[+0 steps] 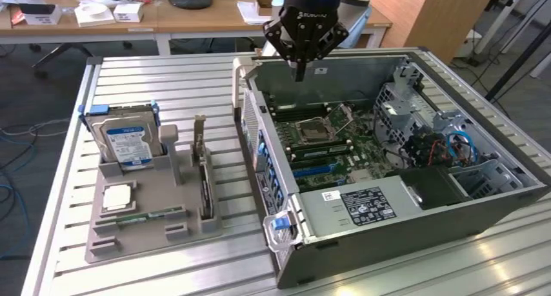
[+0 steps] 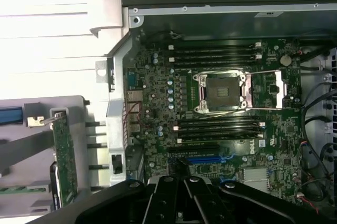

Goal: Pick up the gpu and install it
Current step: 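Reach for the gpu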

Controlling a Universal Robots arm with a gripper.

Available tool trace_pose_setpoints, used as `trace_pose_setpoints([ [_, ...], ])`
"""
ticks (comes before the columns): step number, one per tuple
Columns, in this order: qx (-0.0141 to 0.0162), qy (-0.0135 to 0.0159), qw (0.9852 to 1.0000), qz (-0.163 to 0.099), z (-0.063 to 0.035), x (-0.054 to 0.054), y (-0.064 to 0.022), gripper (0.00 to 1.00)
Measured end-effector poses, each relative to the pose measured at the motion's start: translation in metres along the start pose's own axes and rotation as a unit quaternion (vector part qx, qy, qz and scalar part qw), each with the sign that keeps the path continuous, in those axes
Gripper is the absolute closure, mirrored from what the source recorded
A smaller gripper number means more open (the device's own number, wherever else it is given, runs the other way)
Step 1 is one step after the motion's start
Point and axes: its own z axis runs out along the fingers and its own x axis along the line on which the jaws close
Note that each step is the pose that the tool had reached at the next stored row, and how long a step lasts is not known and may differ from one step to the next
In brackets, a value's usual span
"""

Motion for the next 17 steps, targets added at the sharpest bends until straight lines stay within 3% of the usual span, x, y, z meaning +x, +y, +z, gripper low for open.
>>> trace_pose_setpoints([
  [17, 0.0002, 0.0023, 1.0000, 0.000, -0.0001, 0.040, -0.0030, 0.90],
])
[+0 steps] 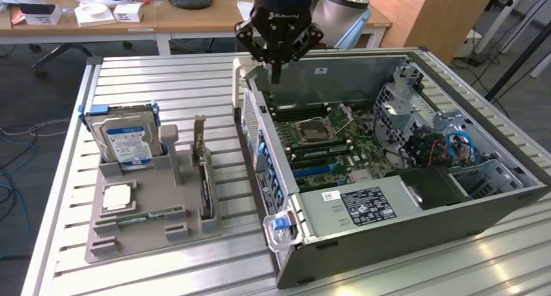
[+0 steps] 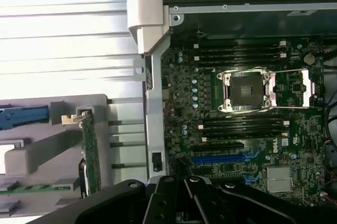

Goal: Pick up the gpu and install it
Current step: 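Reach for the gpu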

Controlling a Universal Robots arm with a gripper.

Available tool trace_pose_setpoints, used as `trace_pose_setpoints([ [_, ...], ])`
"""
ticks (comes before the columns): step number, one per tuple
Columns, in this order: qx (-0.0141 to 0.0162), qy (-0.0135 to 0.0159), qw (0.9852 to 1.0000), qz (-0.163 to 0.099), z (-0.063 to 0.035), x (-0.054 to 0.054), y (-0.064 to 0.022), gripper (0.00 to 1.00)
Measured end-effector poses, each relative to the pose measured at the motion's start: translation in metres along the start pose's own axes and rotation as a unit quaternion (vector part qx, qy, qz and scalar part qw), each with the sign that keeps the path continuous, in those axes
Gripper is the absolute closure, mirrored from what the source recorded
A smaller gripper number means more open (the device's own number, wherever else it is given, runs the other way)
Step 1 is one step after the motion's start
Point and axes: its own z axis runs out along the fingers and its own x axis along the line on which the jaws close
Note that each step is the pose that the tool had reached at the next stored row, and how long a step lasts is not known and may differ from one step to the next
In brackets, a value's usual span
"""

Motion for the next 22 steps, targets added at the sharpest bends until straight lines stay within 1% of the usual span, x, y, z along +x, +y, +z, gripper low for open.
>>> trace_pose_setpoints([
  [5, 0.0001, 0.0010, 1.0000, 0.000, 0.0001, 0.015, -0.0012, 0.90],
  [13, 0.0003, 0.0034, 1.0000, 0.000, 0.0004, 0.042, -0.0032, 0.90],
  [22, 0.0007, 0.0076, 1.0000, 0.000, 0.0010, 0.071, -0.0054, 0.90],
])
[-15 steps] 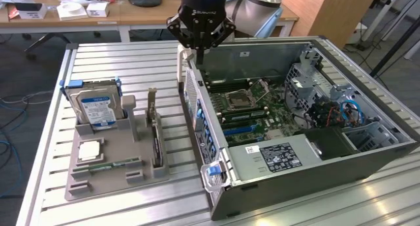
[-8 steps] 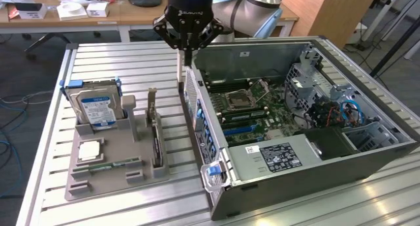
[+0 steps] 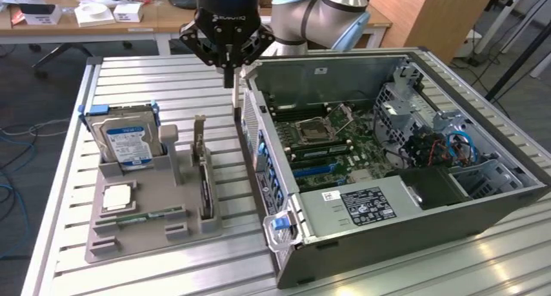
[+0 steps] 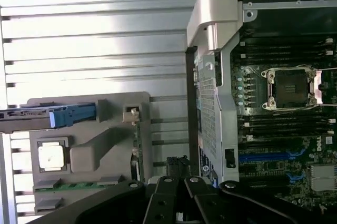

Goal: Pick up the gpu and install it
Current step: 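Reach for the gpu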

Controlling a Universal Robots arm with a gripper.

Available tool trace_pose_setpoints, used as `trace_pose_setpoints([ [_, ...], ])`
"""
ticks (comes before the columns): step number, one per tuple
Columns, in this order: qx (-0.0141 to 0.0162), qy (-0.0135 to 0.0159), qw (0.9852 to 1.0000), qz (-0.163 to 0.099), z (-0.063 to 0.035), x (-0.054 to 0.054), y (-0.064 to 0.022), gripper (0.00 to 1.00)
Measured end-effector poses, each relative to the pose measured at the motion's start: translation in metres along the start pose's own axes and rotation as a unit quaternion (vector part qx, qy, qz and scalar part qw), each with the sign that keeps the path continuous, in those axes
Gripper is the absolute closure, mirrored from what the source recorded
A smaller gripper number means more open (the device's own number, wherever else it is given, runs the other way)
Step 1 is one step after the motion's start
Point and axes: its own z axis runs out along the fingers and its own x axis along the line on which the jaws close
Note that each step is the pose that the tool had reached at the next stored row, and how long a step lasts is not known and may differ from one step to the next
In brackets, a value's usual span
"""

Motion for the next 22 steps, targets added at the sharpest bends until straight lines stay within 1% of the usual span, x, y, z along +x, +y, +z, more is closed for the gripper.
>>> trace_pose_setpoints([
  [9, 0.0004, 0.0049, 1.0000, 0.000, 0.0008, 0.027, -0.0021, 0.90],
  [13, 0.0005, 0.0074, 1.0000, 0.001, 0.0011, 0.037, -0.0028, 0.90],
  [15, 0.0006, 0.0080, 1.0000, 0.001, 0.0012, 0.038, -0.0029, 0.90],
  [22, 0.0006, 0.0081, 1.0000, 0.001, 0.0011, 0.039, -0.0031, 0.90],
])
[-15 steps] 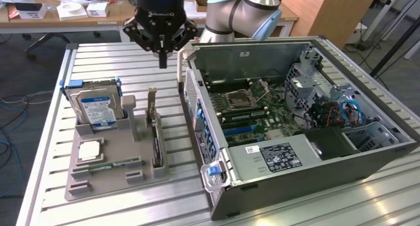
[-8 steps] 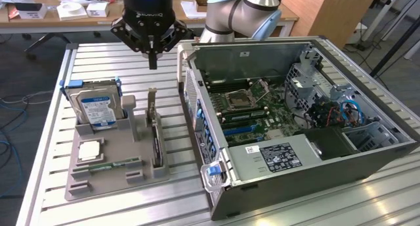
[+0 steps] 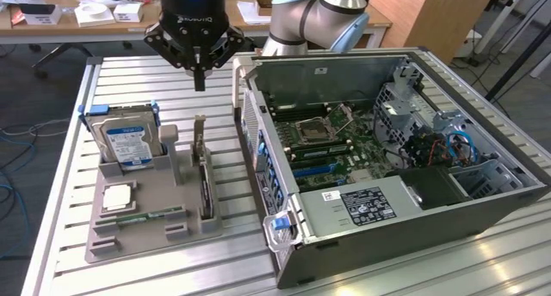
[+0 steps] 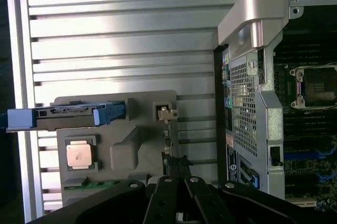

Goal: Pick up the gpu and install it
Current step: 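Reach for the gpu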

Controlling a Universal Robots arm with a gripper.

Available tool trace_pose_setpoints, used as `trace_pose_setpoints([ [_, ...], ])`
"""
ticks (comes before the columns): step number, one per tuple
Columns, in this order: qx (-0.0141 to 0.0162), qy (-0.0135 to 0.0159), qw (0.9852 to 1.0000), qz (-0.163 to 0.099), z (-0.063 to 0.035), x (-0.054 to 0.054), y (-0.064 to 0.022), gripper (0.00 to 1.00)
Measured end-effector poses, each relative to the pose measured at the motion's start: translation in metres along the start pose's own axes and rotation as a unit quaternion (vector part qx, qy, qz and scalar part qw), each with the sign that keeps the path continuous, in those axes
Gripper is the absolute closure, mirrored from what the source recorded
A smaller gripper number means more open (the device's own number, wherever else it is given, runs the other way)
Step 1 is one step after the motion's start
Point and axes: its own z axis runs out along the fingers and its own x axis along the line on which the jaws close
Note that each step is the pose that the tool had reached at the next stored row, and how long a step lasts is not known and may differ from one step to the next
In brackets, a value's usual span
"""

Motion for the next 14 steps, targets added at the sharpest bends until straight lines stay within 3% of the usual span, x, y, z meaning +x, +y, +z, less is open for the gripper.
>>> trace_pose_setpoints([
  [6, 0.0000, 0.0000, 1.0000, 0.000, -0.0003, 0.000, -0.0068, 0.90],
  [14, 0.0000, 0.0000, 1.0000, 0.000, -0.0011, 0.002, -0.0265, 0.90],
])
